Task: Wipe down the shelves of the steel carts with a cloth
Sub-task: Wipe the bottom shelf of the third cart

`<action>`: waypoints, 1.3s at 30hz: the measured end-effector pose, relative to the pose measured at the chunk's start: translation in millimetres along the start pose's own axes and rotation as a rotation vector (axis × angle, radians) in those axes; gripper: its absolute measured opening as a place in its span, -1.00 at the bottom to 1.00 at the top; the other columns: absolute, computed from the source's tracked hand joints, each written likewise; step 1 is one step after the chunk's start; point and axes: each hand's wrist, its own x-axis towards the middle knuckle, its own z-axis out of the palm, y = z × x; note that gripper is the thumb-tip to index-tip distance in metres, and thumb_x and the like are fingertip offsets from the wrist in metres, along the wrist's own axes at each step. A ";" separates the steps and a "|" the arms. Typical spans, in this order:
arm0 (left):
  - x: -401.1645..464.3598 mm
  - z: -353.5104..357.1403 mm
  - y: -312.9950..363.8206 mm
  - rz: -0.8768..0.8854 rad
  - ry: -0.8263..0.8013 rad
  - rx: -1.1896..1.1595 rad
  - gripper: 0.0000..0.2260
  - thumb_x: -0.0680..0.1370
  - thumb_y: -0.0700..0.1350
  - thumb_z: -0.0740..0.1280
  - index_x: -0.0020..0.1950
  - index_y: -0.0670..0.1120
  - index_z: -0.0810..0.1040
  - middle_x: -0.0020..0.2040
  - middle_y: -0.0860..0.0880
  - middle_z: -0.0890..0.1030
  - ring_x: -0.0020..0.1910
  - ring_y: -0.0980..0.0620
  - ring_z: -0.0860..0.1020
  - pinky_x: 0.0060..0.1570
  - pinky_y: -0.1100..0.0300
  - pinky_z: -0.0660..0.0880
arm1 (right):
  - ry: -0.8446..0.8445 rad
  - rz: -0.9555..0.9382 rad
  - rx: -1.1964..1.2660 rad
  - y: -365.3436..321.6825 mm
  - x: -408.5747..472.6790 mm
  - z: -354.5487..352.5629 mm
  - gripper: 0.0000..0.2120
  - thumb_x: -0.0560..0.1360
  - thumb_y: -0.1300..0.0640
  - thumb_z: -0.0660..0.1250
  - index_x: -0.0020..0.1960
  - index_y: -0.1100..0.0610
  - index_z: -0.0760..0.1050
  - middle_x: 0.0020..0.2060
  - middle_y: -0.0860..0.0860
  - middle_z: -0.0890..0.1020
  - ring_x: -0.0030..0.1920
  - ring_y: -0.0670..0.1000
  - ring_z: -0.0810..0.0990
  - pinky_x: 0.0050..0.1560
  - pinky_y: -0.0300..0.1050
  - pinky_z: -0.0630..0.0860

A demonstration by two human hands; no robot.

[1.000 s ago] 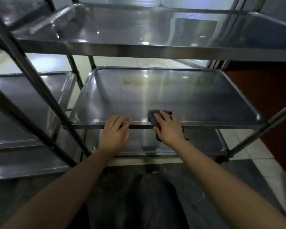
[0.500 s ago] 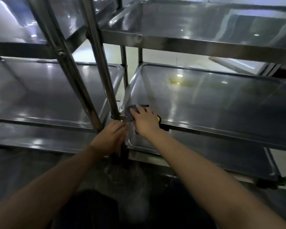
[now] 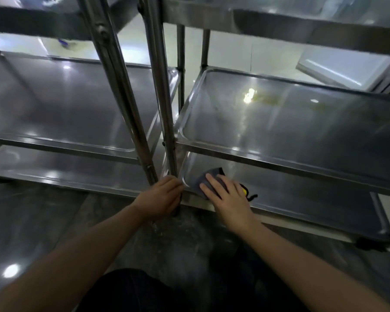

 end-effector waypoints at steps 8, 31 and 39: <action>7.4 119.8 -10.7 -0.122 -0.243 0.116 -0.58 0.59 0.00 0.17 0.30 -0.18 0.62 0.30 -0.14 0.58 0.33 -0.11 0.48 0.35 0.00 0.47 | -0.285 0.370 0.128 23.8 25.1 94.5 -0.39 0.53 0.08 0.38 0.54 0.00 0.29 0.53 0.09 0.31 0.41 0.29 0.35 0.35 0.21 0.36; -3.1 271.9 -55.8 -0.286 0.146 0.087 -0.55 0.68 -0.11 0.08 0.47 -0.34 0.42 0.42 -0.31 0.46 0.46 -0.27 0.40 0.44 -0.18 0.39 | -0.227 0.260 0.169 25.7 157.8 221.6 -0.47 0.70 -0.13 -0.09 0.64 -0.06 -0.04 0.64 -0.03 -0.05 0.61 0.19 -0.08 0.54 0.19 0.05; -3.1 274.6 -55.0 -0.280 0.206 0.117 -0.57 0.65 -0.14 0.12 0.45 -0.33 0.46 0.42 -0.30 0.47 0.45 -0.28 0.42 0.44 -0.16 0.39 | -0.251 0.539 0.236 54.1 247.8 228.9 -0.46 0.70 -0.10 -0.09 0.64 -0.05 -0.11 0.63 -0.04 -0.14 0.61 0.19 -0.16 0.55 0.24 -0.01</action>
